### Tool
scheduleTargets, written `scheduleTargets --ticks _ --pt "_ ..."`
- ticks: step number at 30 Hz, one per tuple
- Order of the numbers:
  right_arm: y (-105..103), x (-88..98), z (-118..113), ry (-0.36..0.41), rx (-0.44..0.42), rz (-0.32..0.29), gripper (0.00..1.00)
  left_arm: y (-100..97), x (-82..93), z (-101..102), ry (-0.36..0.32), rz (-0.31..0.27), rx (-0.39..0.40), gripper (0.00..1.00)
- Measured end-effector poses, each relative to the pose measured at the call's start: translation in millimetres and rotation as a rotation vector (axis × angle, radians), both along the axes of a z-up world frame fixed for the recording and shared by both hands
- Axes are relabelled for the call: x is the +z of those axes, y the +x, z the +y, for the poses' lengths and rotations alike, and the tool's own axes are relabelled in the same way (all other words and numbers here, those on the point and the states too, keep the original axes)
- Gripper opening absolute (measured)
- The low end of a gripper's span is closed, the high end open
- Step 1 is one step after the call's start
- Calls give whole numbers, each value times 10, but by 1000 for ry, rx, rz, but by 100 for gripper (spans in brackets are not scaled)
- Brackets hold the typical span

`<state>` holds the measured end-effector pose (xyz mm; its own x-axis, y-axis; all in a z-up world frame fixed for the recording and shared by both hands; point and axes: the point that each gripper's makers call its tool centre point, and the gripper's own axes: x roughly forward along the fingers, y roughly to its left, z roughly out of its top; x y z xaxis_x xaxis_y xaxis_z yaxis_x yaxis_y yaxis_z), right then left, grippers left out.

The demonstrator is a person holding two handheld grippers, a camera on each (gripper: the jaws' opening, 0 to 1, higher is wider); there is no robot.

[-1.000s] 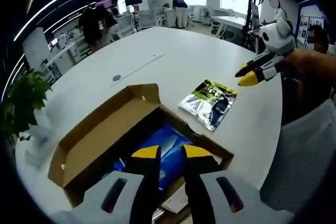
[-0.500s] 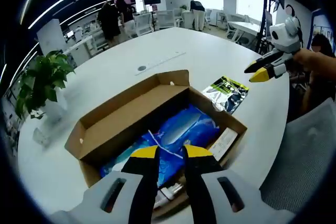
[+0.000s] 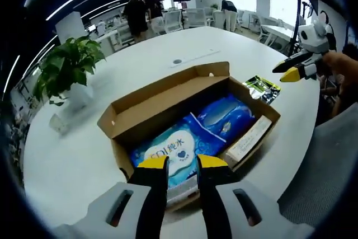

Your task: Operate the shoe box by opening the lid, removing the specified soft item, and placing it in the target area until the item is outside and the box remains undamaged.

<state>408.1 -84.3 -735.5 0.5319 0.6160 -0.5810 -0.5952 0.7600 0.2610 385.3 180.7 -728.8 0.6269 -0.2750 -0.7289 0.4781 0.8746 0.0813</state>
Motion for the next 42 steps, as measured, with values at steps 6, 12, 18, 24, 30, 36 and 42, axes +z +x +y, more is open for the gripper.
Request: scheduleTargets --ticks 6,12,18,24,30,36,42 --pt "0 32 131 17 21 -1 38 -89 -28 165 4 3 43 19" --pt "-13 77 255 41 35 1 38 -101 -45 393 25 -18 104 23" --pt "-41 152 415 81 49 11 38 -144 -122 550 27 -9 148 22" --pt "-51 165 562 87 73 13 38 -166 -206 669 24 -4 188 22" --pt "-57 161 685 84 97 10 39 -173 -287 771 15 6 229 21" --pt "-73 155 803 81 120 9 40 -181 -388 832 -2 24 260 18" --pt "-52 143 937 81 140 6 40 -163 -417 872 -44 19 307 13"
